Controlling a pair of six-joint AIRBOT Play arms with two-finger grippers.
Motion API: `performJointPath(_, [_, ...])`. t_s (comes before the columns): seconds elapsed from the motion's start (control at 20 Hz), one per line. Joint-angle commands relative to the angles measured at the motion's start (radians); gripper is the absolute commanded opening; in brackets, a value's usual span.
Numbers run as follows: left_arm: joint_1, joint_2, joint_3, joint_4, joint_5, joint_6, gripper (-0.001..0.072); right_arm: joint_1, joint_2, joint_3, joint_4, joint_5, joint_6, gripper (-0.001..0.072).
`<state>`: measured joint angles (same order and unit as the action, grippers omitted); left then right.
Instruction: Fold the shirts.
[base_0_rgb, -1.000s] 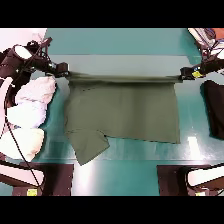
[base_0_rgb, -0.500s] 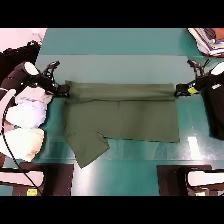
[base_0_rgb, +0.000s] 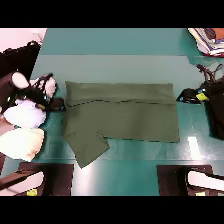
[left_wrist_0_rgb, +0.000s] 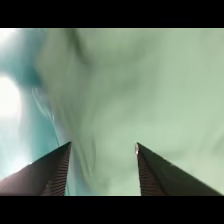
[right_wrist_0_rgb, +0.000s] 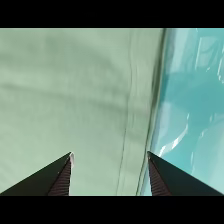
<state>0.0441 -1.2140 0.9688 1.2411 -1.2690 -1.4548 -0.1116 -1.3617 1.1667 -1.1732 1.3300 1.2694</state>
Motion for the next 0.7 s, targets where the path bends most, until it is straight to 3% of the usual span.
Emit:
performJointPath(0.0, [0.0,0.214,-0.254,-0.031,-0.066,-0.062,0.0469,-0.044,0.134,-0.126,0.004,-0.013,0.005,0.0543])
performJointPath(0.15, [0.0,0.34,-0.448,-0.114,-0.051,-0.094,0.0468,-0.061,0.215,-0.191,0.004,-0.048,0.005,0.054])
performJointPath(0.3, [-0.001,0.346,-0.562,-0.21,-0.015,-0.09,0.0468,-0.061,0.243,-0.185,0.004,-0.043,0.005,0.054])
performJointPath(0.65, [-0.001,0.346,-0.629,-0.287,0.178,-0.089,0.0466,-0.061,0.243,-0.137,0.083,-0.038,0.005,0.053])
